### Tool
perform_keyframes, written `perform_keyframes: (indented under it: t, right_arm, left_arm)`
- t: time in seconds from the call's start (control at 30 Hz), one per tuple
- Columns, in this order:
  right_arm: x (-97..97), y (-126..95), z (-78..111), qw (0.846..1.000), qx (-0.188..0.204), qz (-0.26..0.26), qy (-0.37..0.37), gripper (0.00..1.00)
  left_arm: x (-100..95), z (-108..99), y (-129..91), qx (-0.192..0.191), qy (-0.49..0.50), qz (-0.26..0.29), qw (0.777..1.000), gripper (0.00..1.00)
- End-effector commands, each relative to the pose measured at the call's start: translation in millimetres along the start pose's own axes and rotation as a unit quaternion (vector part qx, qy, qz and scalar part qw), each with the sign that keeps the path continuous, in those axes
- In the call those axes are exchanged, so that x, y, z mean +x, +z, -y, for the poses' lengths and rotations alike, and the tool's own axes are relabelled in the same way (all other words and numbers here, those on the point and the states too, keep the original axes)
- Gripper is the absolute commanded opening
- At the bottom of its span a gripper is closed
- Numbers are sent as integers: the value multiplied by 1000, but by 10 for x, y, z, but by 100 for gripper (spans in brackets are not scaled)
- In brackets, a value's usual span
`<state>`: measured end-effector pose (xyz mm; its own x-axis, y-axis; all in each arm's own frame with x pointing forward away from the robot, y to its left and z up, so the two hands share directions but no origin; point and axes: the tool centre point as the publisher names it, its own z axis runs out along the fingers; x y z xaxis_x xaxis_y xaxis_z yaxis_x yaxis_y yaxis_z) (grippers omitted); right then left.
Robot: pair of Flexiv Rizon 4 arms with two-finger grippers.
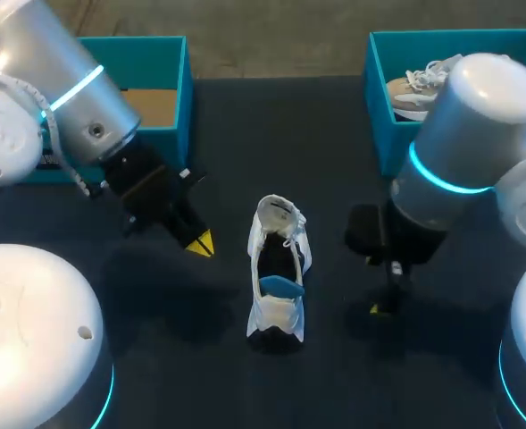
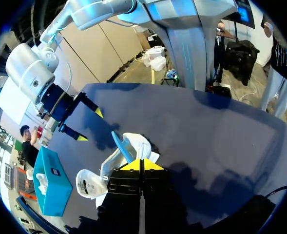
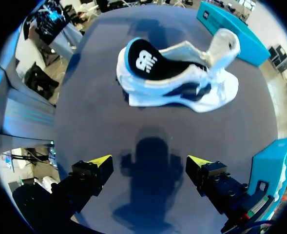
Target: Take the shoe out of the shoebox, open the shoe tongue, remove and reinsert the insole, then place the shoe into the shoebox
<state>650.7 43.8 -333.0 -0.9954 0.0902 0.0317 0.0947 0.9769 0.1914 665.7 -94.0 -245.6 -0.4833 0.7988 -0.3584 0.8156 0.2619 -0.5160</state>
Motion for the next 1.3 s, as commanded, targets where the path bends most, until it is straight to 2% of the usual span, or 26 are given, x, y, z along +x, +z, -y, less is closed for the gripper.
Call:
perform_keyframes:
  t: [0.03, 0.37, 0.4, 0.47, 0.5, 0.57, 0.6, 0.73, 0.9, 0.97, 1.0, 1.3]
  right_arm:
    - [-3, -65, 232, 1000, -23, -2, -2, 100]
    - [-3, -65, 232, 1000, -23, -2, -2, 100]
    - [-3, -65, 232, 1000, -23, -2, -2, 100]
    - [2, -88, 243, 1000, -25, 5, -5, 100]
    - [12, -117, 271, 1000, -22, 8, -4, 100]
    - [41, -170, 343, 1000, -19, 14, -1, 100]
    - [53, -186, 385, 1000, -18, 16, 0, 100]
    - [97, -209, 543, 1000, -13, 15, 9, 100]
    - [97, -209, 543, 1000, -13, 15, 9, 100]
    - [97, -209, 543, 1000, -13, 15, 9, 100]
    - [97, -209, 543, 1000, -13, 15, 9, 100]
    - [97, -209, 543, 1000, -13, 15, 9, 100]
  left_arm:
    - [-54, -34, -1, 2, 0, -23, 1000, 0]
    - [-54, -34, -1, 2, 0, -23, 1000, 0]
    - [-106, -81, -9, -7, 5, -30, 1000, 0]
    - [-187, -129, -43, 17, 44, -59, 997, 0]
    - [-231, -152, -55, 1, 47, -68, 997, 0]
    - [-302, -160, -32, 3, 73, -104, 992, 0]
    - [-343, -178, -13, -6, 79, -120, 990, 0]
    - [-464, -181, 90, 1, 106, -161, 981, 0]
    - [-557, -164, 274, 3, 129, -215, 968, 0]
    - [-547, -159, 330, -21, 142, -248, 958, 0]
    - [-537, -169, 327, -58, 150, -252, 954, 0]
    - [-537, -169, 327, -58, 150, -252, 954, 0]
